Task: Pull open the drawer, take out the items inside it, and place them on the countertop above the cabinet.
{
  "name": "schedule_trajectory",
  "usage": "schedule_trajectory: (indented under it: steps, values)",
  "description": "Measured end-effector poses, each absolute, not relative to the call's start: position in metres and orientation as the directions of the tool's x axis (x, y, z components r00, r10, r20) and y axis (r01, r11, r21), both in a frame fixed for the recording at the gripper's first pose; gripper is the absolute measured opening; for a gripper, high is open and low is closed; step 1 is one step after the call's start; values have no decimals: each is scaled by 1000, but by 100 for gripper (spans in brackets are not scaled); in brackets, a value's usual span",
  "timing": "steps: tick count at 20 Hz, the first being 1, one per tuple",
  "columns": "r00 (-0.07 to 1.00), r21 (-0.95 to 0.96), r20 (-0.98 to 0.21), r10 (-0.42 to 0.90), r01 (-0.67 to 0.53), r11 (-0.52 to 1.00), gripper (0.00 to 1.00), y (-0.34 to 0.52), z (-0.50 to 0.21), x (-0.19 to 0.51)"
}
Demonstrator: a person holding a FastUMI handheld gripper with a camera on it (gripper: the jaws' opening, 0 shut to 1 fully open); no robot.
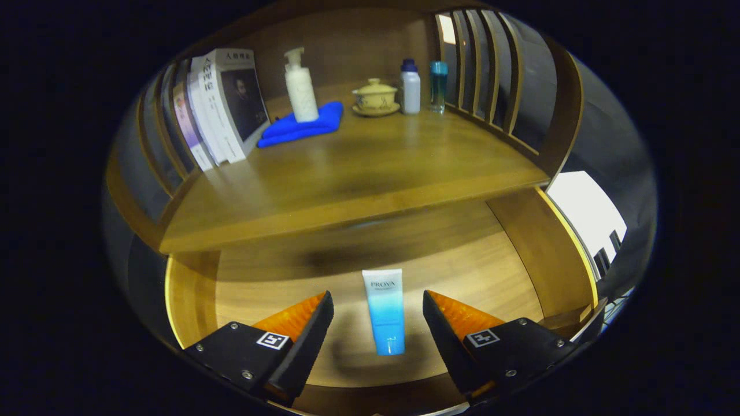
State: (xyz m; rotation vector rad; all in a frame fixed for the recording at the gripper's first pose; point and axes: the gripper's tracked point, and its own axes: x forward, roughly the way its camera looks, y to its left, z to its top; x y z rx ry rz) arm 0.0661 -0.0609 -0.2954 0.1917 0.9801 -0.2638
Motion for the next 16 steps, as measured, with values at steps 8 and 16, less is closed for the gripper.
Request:
schedule_trajectory:
  steps: [8,16]
  values:
    - [299,-44,-938,-173,395,918,94,-70,-342,44]
    - [268,5,-957,-107,385,923,57,-62,-360,41]
